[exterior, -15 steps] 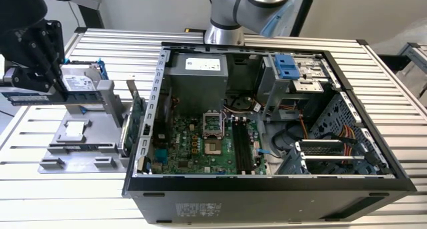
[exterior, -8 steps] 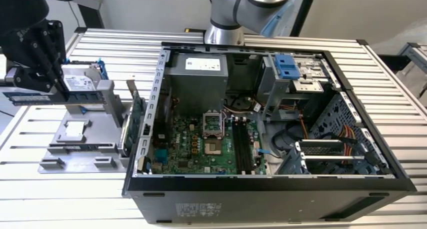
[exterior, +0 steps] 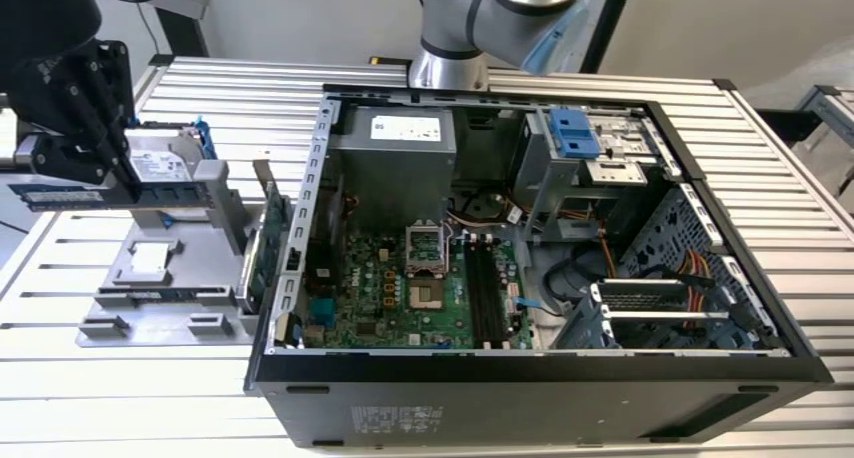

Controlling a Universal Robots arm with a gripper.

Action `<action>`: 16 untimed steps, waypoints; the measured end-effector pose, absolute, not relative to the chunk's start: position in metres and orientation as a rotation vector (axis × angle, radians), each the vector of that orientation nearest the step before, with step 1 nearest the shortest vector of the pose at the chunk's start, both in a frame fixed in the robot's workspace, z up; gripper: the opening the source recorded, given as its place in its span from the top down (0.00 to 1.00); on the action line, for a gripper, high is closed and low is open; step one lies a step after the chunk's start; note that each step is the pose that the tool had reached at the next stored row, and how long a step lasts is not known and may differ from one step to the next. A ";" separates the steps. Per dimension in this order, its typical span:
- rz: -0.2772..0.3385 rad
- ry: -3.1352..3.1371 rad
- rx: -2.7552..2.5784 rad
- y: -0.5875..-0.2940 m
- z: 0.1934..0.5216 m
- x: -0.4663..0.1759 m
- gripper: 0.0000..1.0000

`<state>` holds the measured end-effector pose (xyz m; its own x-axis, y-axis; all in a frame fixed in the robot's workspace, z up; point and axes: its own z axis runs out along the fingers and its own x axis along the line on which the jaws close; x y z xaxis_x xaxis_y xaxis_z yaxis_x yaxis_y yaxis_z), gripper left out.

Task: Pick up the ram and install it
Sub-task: 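Pick up the ram and move it above insertion slot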

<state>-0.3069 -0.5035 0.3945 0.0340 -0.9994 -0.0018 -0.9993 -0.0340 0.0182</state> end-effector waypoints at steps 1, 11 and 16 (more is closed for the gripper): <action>-0.022 -2.175 2.250 -0.504 0.394 -0.307 1.00; -0.022 -2.175 2.250 -0.503 0.394 -0.305 1.00; -0.022 -2.175 2.250 -0.503 0.394 -0.304 1.00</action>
